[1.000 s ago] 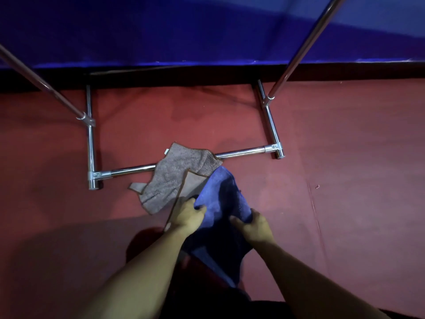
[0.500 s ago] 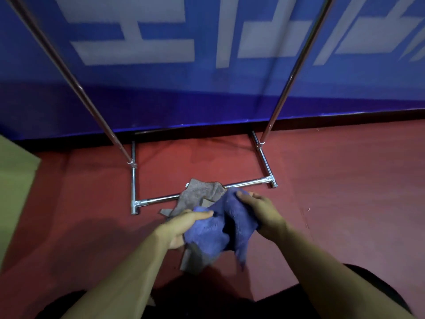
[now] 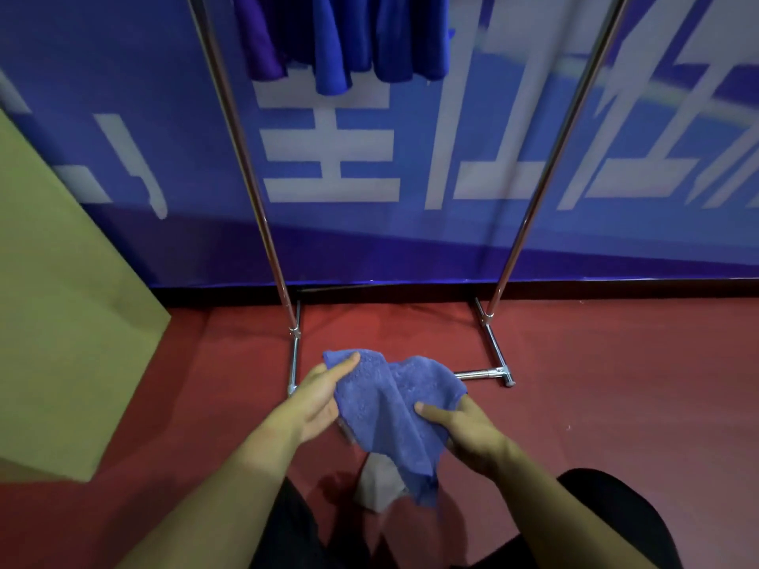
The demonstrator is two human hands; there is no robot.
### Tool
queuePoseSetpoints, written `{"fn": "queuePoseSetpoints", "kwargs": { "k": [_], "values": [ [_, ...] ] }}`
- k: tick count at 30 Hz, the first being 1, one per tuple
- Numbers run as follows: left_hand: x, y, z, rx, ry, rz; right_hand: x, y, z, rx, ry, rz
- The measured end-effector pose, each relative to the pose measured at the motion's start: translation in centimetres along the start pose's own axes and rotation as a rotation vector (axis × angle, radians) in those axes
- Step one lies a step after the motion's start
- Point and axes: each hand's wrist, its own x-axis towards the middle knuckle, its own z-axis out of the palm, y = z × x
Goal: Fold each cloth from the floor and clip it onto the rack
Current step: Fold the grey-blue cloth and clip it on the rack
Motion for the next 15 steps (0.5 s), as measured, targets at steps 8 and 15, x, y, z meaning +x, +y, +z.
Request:
{"fn": "queuePoseSetpoints", "kwargs": {
  "k": [8,15],
  "values": [
    [-2.7,2.8,-0.9,0.181,0.213,0.179,-0.7,-4.4,-1.1,-0.220,0.544,-0.077],
    [-2.8,4.5,-1.9,0.086,0.431,0.239,-1.9,-8.1,-1.8,0.089,0.386,-0.254]
  ]
}}
